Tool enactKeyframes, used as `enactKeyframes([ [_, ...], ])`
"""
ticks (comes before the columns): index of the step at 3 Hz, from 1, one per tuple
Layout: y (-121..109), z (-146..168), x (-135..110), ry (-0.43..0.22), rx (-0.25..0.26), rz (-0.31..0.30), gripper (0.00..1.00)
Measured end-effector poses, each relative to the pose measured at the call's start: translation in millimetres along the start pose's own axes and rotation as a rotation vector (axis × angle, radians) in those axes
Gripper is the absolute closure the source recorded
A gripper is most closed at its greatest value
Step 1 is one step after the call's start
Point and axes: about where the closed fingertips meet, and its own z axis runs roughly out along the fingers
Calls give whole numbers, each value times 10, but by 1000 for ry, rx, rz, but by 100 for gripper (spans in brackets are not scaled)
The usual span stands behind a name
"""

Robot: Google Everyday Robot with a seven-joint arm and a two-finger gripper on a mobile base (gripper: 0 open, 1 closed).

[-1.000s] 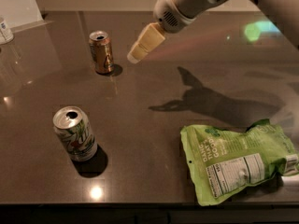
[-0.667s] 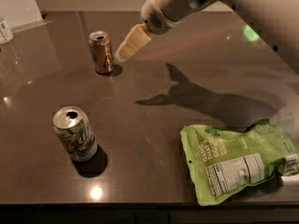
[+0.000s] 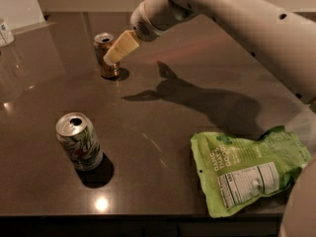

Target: Knock orange can over

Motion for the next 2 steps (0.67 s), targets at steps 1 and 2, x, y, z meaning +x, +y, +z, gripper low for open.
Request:
enactKeyframes([
  [1,9,250,-82,-21,-9,23,0],
  [2,39,480,-159,-37,-19,40,0],
])
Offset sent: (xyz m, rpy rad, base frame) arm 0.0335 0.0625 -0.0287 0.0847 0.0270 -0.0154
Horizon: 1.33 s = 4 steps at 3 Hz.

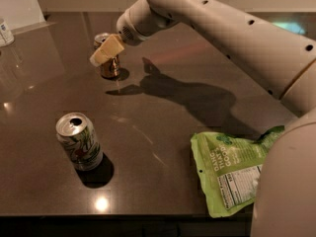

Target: Knock orange can over

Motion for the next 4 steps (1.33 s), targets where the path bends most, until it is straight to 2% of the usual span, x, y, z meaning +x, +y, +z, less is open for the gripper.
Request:
enactKeyframes([
  [1,-2,159,-44,-1,-12,5,0],
  [2,4,230,-71,5,-35,9,18],
  [4,53,104,-104,15,-72,4,65],
])
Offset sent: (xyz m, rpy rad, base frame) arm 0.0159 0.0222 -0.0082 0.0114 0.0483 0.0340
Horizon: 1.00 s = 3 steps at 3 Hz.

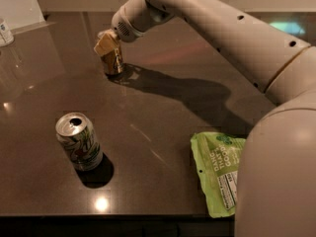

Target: Knock orange can over

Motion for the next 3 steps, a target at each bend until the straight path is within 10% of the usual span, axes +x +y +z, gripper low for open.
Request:
enactKeyframes([
  [2,59,-414,-6,169,13,-99,100],
  [3,109,-580,214,350,0,-176,100],
])
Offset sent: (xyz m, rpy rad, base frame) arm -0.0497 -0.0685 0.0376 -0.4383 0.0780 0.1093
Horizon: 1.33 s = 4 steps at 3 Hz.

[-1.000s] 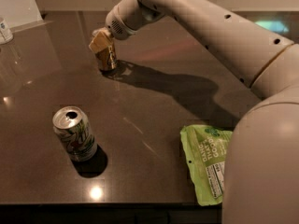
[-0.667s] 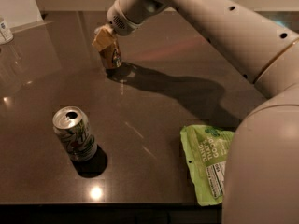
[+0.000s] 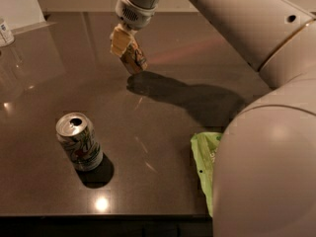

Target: Knock orange can over

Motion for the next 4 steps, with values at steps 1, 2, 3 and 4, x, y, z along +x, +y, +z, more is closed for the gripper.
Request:
enactKeyframes([
  [1,155,18,310,176,-64,-68,100],
  [2,234,61,553,307,-114,-127,81],
  [3,236,88,698,398,-125,-182,59],
  [4,225,150,812,450,-137,-216,35],
])
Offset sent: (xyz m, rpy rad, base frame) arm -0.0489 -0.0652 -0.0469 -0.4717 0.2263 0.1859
